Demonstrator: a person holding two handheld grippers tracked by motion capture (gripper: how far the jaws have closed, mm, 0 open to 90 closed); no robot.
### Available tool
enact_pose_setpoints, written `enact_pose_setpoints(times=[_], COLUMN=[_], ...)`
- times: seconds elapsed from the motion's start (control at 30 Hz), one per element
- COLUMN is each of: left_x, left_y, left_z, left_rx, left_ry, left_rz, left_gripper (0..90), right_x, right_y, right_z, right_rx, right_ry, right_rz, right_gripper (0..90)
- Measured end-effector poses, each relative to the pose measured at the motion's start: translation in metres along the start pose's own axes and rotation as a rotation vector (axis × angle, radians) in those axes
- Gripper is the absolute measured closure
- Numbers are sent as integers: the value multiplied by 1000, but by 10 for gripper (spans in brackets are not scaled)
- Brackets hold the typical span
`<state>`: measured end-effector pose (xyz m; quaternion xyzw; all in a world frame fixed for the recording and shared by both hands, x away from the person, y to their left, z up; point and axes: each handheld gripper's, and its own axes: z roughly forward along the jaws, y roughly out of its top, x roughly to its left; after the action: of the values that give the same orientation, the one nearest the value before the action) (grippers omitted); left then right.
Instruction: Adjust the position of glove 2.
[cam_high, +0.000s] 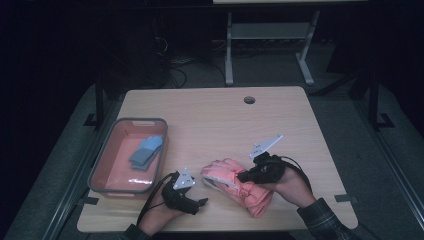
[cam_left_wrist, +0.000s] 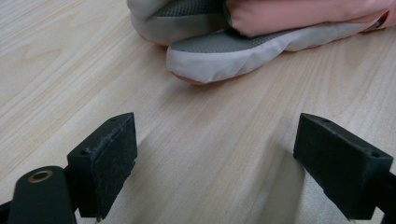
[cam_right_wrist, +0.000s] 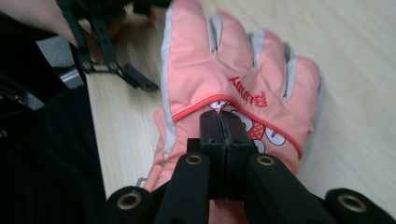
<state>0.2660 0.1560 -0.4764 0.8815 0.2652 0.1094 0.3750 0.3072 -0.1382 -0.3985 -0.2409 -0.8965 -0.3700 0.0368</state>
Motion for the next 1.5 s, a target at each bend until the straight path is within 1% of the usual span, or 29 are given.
enact_pose_setpoints(times=[0.1,0.13,0.2,0.23,0.27,0.3,0.33,0.4,0.43,0.47,0.5,0.57,0.6,0.63,0.67,0.73,0.77,0.8,0.83,0.87,0.9,0.93,1.0,1.03,1.1,1.2,1.3,1.43,1.5], left_x=[0,0,0,0,0,0,0,0,-1,-2,-3,-5,-7,-9,-11,-18,-21,-24,-24,-33,-35,-38,-43,-45,-48,-46,-43,-33,-28], left_y=[0,0,0,0,0,1,1,3,5,6,7,10,12,14,16,20,22,24,24,30,32,34,38,40,43,47,49,50,50], left_z=[0,0,0,0,0,0,0,-1,-3,-6,-8,-15,-18,-19,-20,-20,-20,-18,-18,-11,-9,-6,1,5,11,17,20,21,22], left_rx=[-1,-1,-1,0,0,5,8,24,40,36,30,14,3,-4,-11,-16,-17,-18,-18,-12,-4,-6,2,2,-2,14,3,16,17], left_ry=[1,1,1,1,0,1,3,8,19,36,40,23,5,-17,-32,-73,-83,-100,-100,-137,-139,-145,-148,-149,-151,-144,-132,-119,-117], left_rz=[1,1,1,2,1,3,1,-6,-9,-3,0,1,-7,-8,-14,-10,-4,-1,-1,7,22,24,44,48,34,46,22,11,-3], left_gripper=[126,126,126,126,126,127,131,149,179,215,259,400,466,563,635,766,821,870,892,893,893,893,893,893,893,892,892,893,893], right_x=[-1,-1,-2,-2,-2,-3,-2,-2,-2,-3,-4,-6,-9,-12,-16,-21,-25,-28,-31,-34,-38,-39,-42,-44,-45,-44,-40,-37,-35], right_y=[-4,-4,-4,-4,-3,-3,-2,-1,0,0,0,-2,-4,-7,-10,-17,-23,-27,-32,-38,-45,-48,-56,-60,-66,-73,-75,-74,-75], right_z=[8,8,7,5,3,0,-3,-9,-12,-17,-21,-28,-31,-35,-37,-40,-41,-41,-41,-40,-39,-38,-35,-34,-29,-22,-16,-13,-11], right_rx=[23,21,16,4,-10,-23,-44,-73,-95,-110,-126,-145,-153,-152,-146,-141,-137,-130,-121,-108,-100,-93,-82,-72,-56,-25,-9,1,4], right_ry=[-11,-6,-5,-1,3,-3,-7,-9,-19,-26,-36,-63,-76,-103,-122,-148,-166,-171,-176,-189,-194,-196,-193,-195,-187,-173,-151,-135,-122], right_rz=[-3,2,-5,-2,11,7,15,17,16,14,15,22,28,29,30,41,44,50,57,61,72,82,96,93,99,99,90,76,70], right_gripper=[883,874,811,761,707,637,593,556,547,555,571,656,713,773,818,898,899,900,900,900,900,900,900,900,900,900,900,900,900])
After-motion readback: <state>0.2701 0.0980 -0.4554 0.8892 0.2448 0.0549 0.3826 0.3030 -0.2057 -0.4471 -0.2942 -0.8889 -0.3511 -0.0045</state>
